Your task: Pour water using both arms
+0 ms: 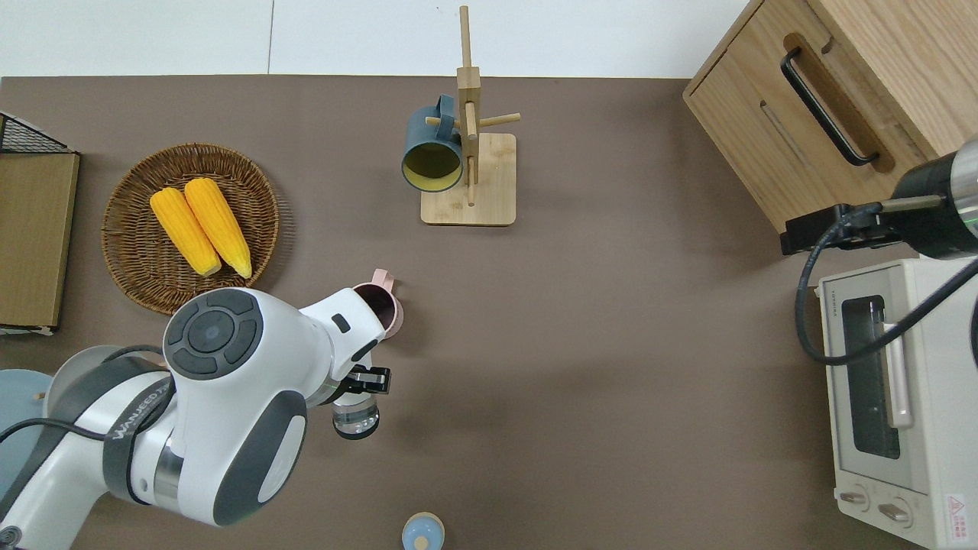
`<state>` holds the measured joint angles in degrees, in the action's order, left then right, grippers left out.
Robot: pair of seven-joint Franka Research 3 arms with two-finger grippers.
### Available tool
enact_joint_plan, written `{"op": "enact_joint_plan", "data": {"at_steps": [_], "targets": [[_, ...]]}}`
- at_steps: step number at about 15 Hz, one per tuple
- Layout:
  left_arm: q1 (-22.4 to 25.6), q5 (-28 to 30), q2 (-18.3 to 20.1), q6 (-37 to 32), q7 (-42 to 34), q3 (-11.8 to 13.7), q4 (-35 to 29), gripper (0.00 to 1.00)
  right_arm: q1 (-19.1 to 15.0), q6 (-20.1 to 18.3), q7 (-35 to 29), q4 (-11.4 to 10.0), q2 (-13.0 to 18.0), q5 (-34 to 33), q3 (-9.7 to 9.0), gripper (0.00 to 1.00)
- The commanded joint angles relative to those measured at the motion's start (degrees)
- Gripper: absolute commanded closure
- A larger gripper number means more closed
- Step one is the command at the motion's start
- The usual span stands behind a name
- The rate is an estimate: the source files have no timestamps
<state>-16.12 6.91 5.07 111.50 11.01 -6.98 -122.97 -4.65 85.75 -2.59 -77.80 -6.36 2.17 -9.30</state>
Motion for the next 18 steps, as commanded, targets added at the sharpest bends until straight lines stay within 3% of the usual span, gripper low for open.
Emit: {"op": "enact_joint_plan", "data": {"at_steps": [1, 8, 12, 18], "targets": [[-0.4, -1.6, -2.6, -5.7, 0.3, 0.3, 5.4, 0.97, -0.5, 0.2, 0.7, -1.5, 1.4, 1.3, -0.02, 0.009], [-0.3, -1.6, -4.8, -8.7, -0.1, 0.3, 7.5, 0.97, -0.5, 0.2, 0.7, -1.5, 1.3, 1.3, -0.02, 0.009], [-0.1, -1.6, -8.1, -13.5, -0.2, 0.4, 11.2, 0.97, -0.5, 0.2, 0.7, -1.5, 1.3, 1.3, -0.02, 0.009], [-0.1, -1.6, -10.9, -15.3, -0.2, 0.4, 13.8, 0.97, -0.5, 0.2, 0.7, -1.5, 1.3, 1.3, -0.02, 0.009]]}}
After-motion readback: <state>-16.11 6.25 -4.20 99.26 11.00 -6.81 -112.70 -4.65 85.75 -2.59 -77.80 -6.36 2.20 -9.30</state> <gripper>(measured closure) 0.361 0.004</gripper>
